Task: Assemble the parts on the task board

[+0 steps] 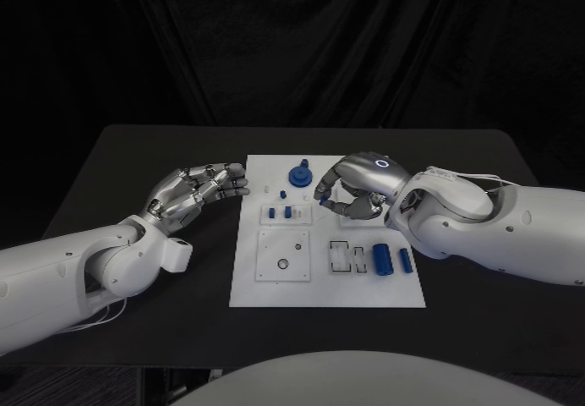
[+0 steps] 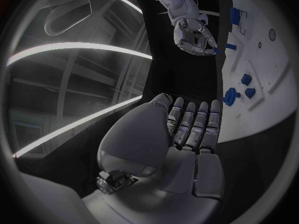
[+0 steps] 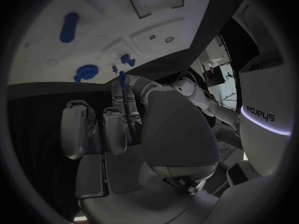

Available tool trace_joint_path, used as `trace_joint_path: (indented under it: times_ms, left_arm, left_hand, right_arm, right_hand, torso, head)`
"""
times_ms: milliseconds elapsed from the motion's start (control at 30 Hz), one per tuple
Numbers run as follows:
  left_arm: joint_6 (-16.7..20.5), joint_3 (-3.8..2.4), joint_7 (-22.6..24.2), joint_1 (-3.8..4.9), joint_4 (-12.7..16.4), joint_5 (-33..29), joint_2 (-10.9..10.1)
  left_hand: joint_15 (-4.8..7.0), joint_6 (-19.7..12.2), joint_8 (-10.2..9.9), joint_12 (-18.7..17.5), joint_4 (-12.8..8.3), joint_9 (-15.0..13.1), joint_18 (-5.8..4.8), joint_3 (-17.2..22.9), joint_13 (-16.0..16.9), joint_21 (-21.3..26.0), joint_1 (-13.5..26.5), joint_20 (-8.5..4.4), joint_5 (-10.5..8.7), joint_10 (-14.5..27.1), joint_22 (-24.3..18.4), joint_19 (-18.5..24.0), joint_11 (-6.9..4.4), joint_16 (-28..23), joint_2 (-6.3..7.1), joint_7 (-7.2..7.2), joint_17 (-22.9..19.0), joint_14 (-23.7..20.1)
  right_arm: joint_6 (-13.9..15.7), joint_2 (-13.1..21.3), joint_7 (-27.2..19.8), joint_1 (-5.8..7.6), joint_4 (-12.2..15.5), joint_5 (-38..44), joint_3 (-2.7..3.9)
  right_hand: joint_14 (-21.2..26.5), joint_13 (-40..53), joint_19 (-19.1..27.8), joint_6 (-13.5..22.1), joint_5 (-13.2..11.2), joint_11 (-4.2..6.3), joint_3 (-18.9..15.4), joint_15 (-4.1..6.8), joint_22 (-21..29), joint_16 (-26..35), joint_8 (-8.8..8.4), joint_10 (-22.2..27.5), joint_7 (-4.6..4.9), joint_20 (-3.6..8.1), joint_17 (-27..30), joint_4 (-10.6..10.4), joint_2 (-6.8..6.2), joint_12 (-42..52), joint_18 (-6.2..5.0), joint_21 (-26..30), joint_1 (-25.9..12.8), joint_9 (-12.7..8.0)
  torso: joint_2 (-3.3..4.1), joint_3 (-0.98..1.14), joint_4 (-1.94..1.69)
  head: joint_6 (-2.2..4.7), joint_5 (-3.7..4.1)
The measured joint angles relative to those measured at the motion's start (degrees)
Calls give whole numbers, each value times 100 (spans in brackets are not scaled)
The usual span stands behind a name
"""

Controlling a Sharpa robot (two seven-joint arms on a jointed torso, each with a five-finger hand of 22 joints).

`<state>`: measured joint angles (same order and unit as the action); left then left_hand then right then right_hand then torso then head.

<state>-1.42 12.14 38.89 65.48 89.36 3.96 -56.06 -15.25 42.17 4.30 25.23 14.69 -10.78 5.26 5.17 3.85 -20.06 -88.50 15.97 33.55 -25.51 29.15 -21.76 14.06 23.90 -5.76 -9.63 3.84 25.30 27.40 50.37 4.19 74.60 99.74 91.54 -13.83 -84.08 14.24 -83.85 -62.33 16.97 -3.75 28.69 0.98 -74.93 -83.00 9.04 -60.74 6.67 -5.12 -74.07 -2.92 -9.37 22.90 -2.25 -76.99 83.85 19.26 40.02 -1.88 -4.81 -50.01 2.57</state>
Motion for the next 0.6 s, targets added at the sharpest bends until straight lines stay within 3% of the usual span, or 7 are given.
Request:
trace_joint_path:
  times_ms: [367,600]
  left_arm:
    - [23,0,0,0,7,-8,43]
    - [31,0,0,0,16,-13,57]
  left_hand:
    - [0,0,0,0,0,5,0,0,0,0,0,0,20,0,0,0,0,0,0,0,0,0]
    - [0,0,0,23,-10,4,0,10,0,0,0,0,19,0,-1,0,-1,0,0,0,0,0]
  right_arm:
    - [-161,-608,-7,-204,-97,163,-7]
    - [-287,-771,1,-317,-192,313,-5]
  right_hand:
    - [0,11,0,0,-21,17,0,0,1,0,0,-18,0,0,-31,0,-1,1,0,30,0,-1]
    - [0,18,-22,0,-22,17,0,0,1,-1,0,-18,0,21,-88,0,-1,0,0,-26,-1,10]
  torso:
    - [-7,-5,-8]
    - [-7,-12,-15]
  head:
    - [0,-32]
    - [0,-53]
